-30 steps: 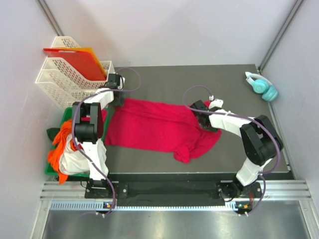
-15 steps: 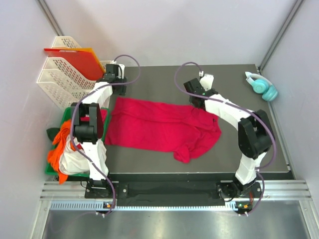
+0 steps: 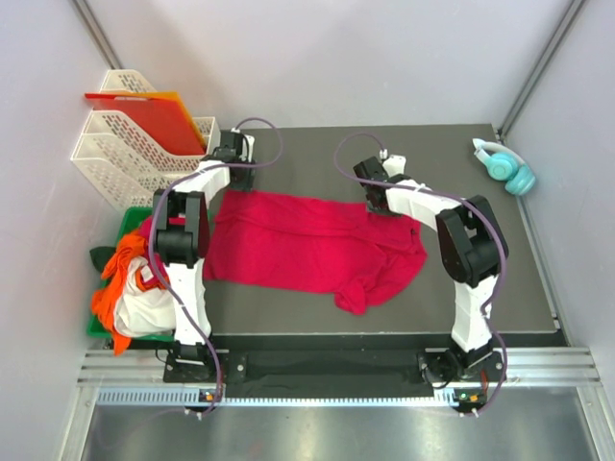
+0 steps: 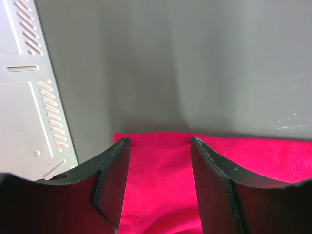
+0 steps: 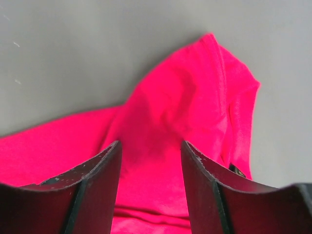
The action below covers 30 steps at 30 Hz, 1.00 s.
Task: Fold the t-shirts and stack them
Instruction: Fold the tshirt
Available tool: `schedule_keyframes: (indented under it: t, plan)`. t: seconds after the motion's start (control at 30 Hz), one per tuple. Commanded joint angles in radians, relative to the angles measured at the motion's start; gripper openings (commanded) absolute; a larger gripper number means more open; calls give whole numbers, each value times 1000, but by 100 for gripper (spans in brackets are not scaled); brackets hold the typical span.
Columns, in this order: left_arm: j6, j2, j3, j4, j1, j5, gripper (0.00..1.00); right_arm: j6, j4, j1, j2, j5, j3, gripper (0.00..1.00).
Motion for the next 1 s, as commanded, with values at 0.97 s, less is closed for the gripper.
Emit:
schedule_keyframes:
  t: [0.97]
  plan:
    - [-16,97,169,-80,-41,-78,56,-22,-305,-266,373,-170,593,50]
